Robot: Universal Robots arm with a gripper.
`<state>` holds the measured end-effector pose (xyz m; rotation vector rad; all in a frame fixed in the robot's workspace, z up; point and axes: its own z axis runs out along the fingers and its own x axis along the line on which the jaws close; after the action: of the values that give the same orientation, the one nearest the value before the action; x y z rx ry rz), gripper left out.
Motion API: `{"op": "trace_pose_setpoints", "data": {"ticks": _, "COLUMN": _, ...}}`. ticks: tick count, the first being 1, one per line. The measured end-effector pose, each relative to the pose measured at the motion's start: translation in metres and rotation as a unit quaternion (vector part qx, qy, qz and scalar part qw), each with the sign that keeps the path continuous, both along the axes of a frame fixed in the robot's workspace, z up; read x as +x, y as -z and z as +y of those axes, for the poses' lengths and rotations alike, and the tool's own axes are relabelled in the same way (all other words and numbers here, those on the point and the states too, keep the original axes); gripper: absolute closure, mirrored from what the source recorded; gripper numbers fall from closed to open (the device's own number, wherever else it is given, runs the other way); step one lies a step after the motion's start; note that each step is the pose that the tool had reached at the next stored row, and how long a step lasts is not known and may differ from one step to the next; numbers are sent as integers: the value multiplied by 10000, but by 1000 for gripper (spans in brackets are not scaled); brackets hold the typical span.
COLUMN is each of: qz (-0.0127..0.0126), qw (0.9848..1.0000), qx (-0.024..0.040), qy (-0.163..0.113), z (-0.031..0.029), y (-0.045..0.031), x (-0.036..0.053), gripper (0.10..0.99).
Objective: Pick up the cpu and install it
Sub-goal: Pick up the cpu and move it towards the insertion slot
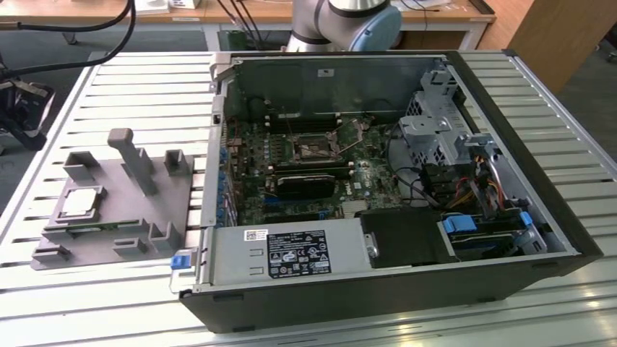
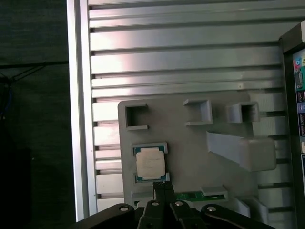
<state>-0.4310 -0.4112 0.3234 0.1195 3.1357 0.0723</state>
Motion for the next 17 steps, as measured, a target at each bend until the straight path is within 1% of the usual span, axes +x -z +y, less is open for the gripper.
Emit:
{"op": "trace_pose_setpoints", "data": {"ticks": 5, "qz": 0, "qw": 10000, "qx": 31, "qy": 0, "z": -31, "y": 35, "x": -9, "gripper": 980}}
{"op": "trace_pose_setpoints", "data": {"ticks": 10, "qz": -1, "qw": 10000, "qx": 38, "qy": 0, "z": -54, "y": 63, "x": -12, "gripper": 973}}
{"op": "trace_pose_setpoints", "data": {"ticks": 12, "qz": -1, "qw": 10000, "qx": 38, "qy": 0, "z": -61, "y": 71, "x": -12, "gripper": 855}}
{"op": "trace_pose_setpoints", "data": {"ticks": 13, "qz": 0, "qw": 10000, "qx": 38, "qy": 1, "z": -63, "y": 76, "x": -12, "gripper": 855}}
{"op": "trace_pose_setpoints", "data": {"ticks": 15, "qz": -1, "qw": 10000, "qx": 38, "qy": 0, "z": -67, "y": 93, "x": -12, "gripper": 737}}
{"op": "trace_pose_setpoints", "data": {"ticks": 16, "qz": -1, "qw": 10000, "qx": 38, "qy": 1, "z": -69, "y": 105, "x": -12, "gripper": 737}}
{"op": "trace_pose_setpoints", "data": {"ticks": 17, "qz": -1, "qw": 10000, "qx": 39, "qy": 0, "z": -72, "y": 120, "x": -12, "gripper": 678}}
